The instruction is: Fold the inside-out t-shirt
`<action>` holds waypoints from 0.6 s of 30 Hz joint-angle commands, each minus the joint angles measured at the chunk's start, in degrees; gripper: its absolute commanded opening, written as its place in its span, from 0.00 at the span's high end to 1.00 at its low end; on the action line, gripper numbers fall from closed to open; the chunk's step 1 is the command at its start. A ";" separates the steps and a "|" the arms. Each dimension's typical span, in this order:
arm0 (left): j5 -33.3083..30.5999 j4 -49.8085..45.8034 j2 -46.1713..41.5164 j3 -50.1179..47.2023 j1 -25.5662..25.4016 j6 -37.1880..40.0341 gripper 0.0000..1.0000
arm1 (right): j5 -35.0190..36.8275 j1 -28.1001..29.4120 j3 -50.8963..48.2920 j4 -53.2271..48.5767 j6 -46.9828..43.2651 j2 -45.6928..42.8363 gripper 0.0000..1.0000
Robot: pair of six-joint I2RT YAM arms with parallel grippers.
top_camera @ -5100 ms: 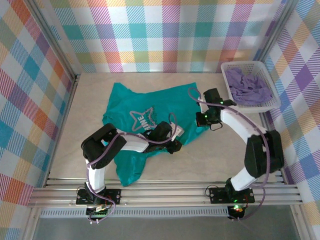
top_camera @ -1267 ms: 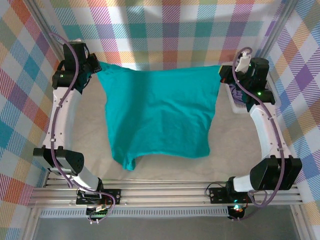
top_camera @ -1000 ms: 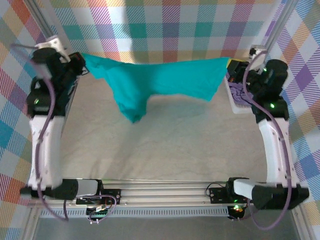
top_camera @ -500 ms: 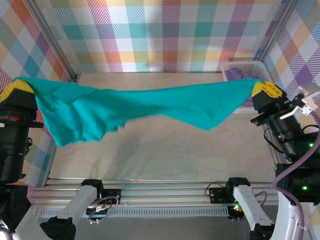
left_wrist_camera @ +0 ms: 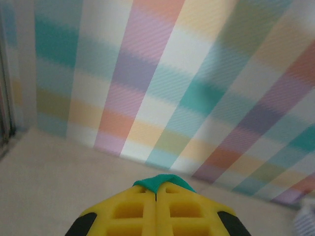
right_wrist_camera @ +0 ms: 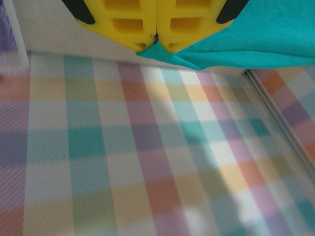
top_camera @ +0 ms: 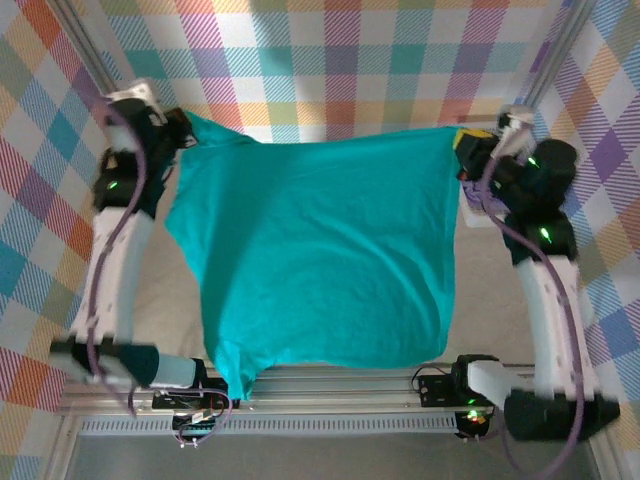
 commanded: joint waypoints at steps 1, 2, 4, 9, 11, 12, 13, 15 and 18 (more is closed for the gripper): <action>-1.53 10.37 10.37 -1.38 0.72 -1.28 0.93 | 2.62 0.94 -0.62 9.80 -0.21 13.54 1.00; -1.47 11.41 15.56 -0.12 0.71 -2.04 0.93 | 3.15 1.29 1.29 11.36 0.07 19.41 1.00; -0.54 10.89 26.35 5.71 0.72 -3.00 0.91 | 4.25 1.76 7.68 12.63 1.17 32.12 0.97; 4.86 -4.41 50.43 33.11 0.43 -5.02 0.66 | 6.58 2.35 30.50 2.34 3.23 57.70 0.77; 6.55 -5.33 51.21 34.57 0.22 -5.05 0.54 | 8.40 2.79 31.55 0.40 2.31 59.12 0.70; 6.67 -4.90 49.90 32.79 0.18 -5.03 0.51 | 8.42 2.96 30.40 0.17 1.84 58.31 0.67; 6.58 -3.97 47.71 29.50 0.11 -5.17 0.48 | 8.40 3.21 28.45 -0.15 1.53 56.81 0.65; 7.30 -0.23 40.89 19.23 0.11 -7.11 0.47 | 8.81 4.11 22.96 -0.54 0.22 52.81 0.64; 10.36 9.92 28.72 -1.09 -0.24 -12.50 0.46 | 7.78 5.58 14.23 -3.85 0.12 46.36 0.62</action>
